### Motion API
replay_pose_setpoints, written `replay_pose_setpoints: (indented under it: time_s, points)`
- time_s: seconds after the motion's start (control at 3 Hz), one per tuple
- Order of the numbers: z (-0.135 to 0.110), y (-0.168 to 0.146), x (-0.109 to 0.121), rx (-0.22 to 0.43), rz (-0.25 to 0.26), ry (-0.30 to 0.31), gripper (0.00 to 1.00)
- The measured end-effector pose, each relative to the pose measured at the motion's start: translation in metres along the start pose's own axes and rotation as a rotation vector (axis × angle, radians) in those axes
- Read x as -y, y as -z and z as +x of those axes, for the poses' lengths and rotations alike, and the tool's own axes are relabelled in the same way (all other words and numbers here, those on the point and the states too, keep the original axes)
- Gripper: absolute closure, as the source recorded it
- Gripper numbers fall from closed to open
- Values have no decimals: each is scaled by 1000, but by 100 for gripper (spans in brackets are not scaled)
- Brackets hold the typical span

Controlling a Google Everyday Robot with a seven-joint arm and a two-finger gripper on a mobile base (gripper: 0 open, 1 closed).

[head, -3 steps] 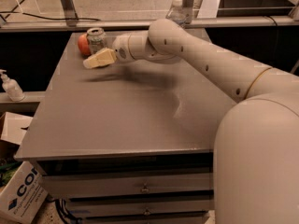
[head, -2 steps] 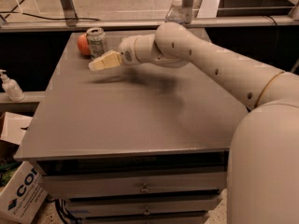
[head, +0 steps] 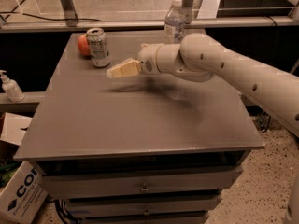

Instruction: Move 7up can near apple

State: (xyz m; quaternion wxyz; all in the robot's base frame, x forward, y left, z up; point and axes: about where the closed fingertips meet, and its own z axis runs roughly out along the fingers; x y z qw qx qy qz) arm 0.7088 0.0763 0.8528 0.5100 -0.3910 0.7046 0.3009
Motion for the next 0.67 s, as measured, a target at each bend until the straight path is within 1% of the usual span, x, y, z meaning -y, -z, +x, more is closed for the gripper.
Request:
replay_pose_setpoints:
  time_s: [0.33, 0.67]
  points:
    - [8, 50, 3, 44, 53, -15, 0]
    - [8, 50, 3, 44, 53, -15, 0]
